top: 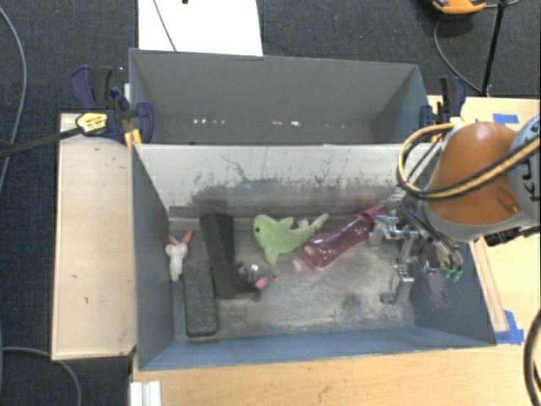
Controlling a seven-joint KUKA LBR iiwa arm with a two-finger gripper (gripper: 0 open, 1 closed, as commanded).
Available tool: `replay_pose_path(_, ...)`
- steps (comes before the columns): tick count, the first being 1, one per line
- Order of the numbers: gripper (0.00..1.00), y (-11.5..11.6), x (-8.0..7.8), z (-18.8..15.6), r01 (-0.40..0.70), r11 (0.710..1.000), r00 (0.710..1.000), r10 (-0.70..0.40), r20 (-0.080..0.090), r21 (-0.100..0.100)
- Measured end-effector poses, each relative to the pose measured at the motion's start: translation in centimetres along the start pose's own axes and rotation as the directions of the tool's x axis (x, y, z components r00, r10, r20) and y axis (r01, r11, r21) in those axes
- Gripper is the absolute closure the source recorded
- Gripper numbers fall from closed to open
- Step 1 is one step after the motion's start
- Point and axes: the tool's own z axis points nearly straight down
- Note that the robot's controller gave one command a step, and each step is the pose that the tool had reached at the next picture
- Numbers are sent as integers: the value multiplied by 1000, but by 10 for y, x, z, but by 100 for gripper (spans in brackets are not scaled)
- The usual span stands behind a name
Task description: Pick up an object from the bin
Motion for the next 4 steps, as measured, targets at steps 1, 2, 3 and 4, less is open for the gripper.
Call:
replay_pose_path(1, 0, 0, -2, -4, 3, 1000, 1000, -3, 8, 1)
replay_pose_path(2, 0, 54, -51, 39, 76, 997, 997, -76, 15, 4)
replay_pose_path(3, 0, 79, -55, 47, 147, 989, 989, -147, 2, -2)
replay_pose_path(4, 0, 80, -39, 28, 197, 980, 980, -197, 17, 6)
